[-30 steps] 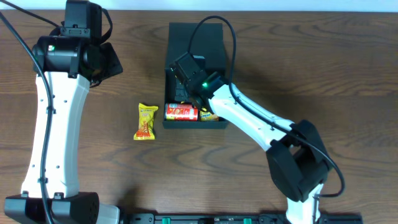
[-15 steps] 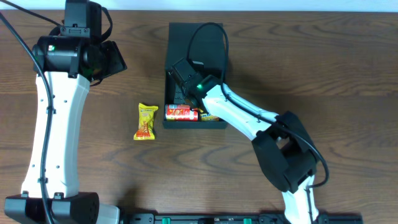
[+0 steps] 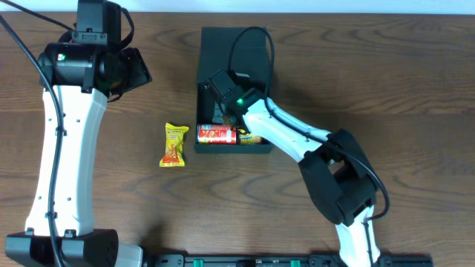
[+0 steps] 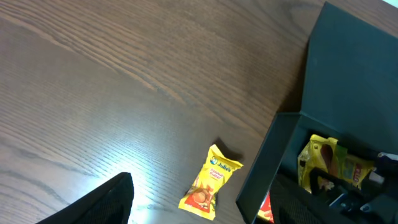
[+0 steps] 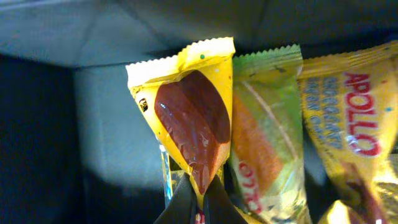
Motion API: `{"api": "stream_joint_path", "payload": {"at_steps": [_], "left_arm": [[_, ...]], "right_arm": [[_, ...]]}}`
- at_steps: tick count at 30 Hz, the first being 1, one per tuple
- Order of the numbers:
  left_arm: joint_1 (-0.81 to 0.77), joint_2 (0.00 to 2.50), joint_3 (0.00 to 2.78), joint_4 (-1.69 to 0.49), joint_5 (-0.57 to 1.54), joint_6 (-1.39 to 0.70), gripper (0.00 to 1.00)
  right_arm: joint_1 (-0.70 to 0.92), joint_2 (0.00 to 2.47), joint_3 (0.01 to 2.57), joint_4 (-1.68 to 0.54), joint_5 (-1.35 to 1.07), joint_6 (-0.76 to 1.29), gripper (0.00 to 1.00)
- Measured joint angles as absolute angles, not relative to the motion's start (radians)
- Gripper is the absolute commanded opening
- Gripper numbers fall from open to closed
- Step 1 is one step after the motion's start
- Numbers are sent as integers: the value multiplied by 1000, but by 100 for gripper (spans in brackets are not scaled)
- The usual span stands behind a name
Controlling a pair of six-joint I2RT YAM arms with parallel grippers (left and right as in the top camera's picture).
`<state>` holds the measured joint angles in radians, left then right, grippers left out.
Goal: Pack container
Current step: 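Lower the candy packet into the box and open the right gripper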
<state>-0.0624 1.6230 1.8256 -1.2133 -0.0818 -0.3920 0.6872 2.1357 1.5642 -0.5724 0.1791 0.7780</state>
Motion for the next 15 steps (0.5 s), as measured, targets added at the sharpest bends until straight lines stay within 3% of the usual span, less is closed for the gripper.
{"api": "stream_joint_path", "payload": {"at_steps": [4, 7, 15], "left_arm": [[-62, 1623, 1826, -1203, -82, -392, 73], [-62, 1623, 1826, -1199, -82, -392, 73], [-62, 1623, 1826, -1197, -82, -392, 74]], "right_arm": [[680, 2136, 1564, -575, 176, 778, 3], [680, 2136, 1564, -574, 176, 786, 22], [677, 2136, 1565, -578, 168, 767, 43]]}}
